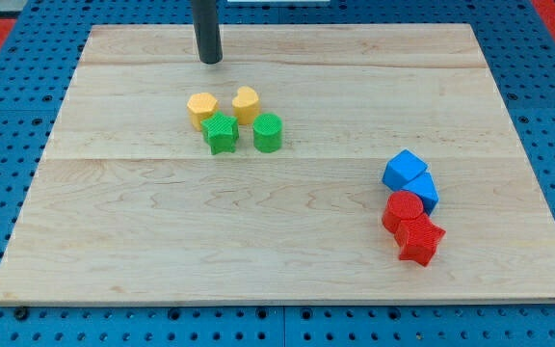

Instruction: Point your arm at green star

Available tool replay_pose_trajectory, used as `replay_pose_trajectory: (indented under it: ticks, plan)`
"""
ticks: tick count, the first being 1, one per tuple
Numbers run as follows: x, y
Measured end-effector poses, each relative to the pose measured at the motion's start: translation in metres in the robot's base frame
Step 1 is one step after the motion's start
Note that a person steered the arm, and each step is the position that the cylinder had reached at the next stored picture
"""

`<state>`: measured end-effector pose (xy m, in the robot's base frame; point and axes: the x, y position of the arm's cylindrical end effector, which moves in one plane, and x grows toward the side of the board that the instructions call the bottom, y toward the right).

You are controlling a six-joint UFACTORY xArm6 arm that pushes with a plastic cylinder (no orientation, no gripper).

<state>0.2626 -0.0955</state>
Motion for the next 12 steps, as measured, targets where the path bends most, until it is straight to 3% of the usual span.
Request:
replay_pose_trajectory:
  ticks: [3, 5, 6, 8, 10, 12]
  plan:
    - [0.001, 0.004]
    - [0.023, 0.05]
    - [0.042, 0.115]
    - [0.105, 0.174]
    - [0.174, 0.179]
    - [0.217, 0.136]
